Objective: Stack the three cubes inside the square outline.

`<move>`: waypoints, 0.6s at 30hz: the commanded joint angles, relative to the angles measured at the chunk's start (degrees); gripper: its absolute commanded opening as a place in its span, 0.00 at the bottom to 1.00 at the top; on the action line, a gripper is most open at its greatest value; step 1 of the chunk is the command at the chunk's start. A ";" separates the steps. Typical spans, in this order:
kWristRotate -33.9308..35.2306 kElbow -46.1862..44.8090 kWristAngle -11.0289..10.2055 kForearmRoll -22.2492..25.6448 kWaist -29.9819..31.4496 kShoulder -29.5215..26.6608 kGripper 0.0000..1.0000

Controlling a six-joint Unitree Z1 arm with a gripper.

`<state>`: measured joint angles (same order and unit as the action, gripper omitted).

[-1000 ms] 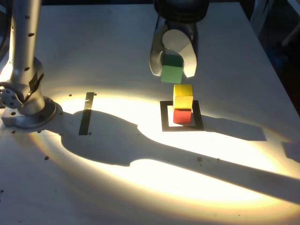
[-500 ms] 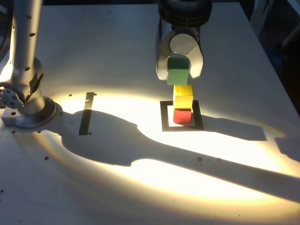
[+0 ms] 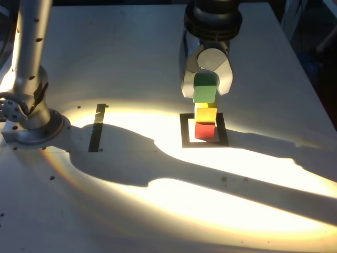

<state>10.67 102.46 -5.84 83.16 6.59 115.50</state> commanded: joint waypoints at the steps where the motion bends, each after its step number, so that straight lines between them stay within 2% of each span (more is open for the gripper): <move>1: 0.14 -0.26 0.00 -0.29 -0.09 0.38 0.15; 4: 0.13 -0.39 0.04 -0.55 -0.10 0.56 0.19; 12: -0.42 -0.76 0.18 -0.53 -0.84 0.99 0.43; 18: -0.83 -1.03 -0.12 -0.26 -1.31 1.01 0.47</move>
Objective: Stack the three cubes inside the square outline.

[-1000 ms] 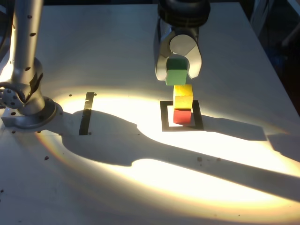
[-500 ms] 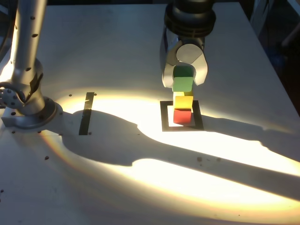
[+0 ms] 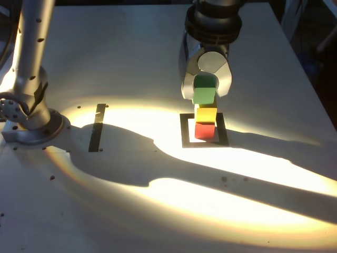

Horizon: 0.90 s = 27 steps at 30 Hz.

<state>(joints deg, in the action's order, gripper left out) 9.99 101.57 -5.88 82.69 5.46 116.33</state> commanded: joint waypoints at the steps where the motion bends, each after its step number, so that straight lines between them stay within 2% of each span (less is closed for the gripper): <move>1: -0.15 -0.18 -0.03 0.16 -0.21 0.20 0.47; 19: -0.16 0.28 1.12 -0.35 -0.21 0.54 0.54; 21: -0.17 0.24 1.10 -0.56 -0.23 0.52 0.58; 27: -0.18 -0.01 0.97 -1.04 -0.21 0.48 0.80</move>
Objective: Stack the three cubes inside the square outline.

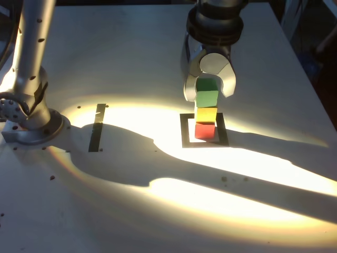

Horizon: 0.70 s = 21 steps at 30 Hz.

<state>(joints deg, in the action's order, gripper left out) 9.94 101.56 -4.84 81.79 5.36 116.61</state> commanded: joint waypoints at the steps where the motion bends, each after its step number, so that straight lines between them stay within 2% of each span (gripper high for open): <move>1: -0.13 0.00 -0.07 -0.14 -0.11 0.20 0.84; 7: -0.11 0.23 -0.16 -0.08 -0.11 -0.05 0.99; 14: 0.40 1.76 -0.73 1.39 0.94 -2.19 0.99; 21: 0.65 5.08 -1.95 6.41 3.85 -5.80 1.00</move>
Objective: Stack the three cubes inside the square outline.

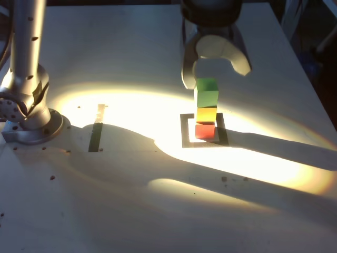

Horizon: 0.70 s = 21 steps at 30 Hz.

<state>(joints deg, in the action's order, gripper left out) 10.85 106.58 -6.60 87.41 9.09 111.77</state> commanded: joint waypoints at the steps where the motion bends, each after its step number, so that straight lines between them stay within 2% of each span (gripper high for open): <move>1: -0.64 -0.20 -0.28 1.42 0.24 -1.63 1.00; 7: -5.04 -7.37 -0.49 2.80 0.31 -8.61 1.00; 13: -7.87 -20.88 -1.16 1.86 -1.21 -16.98 1.00; 18: -9.00 -33.01 -1.85 -1.61 -2.41 -21.98 1.00; 21: -9.11 -38.92 -1.08 -5.88 -2.45 -23.37 1.00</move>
<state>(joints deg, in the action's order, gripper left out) 1.88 72.79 -8.09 82.57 6.72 88.77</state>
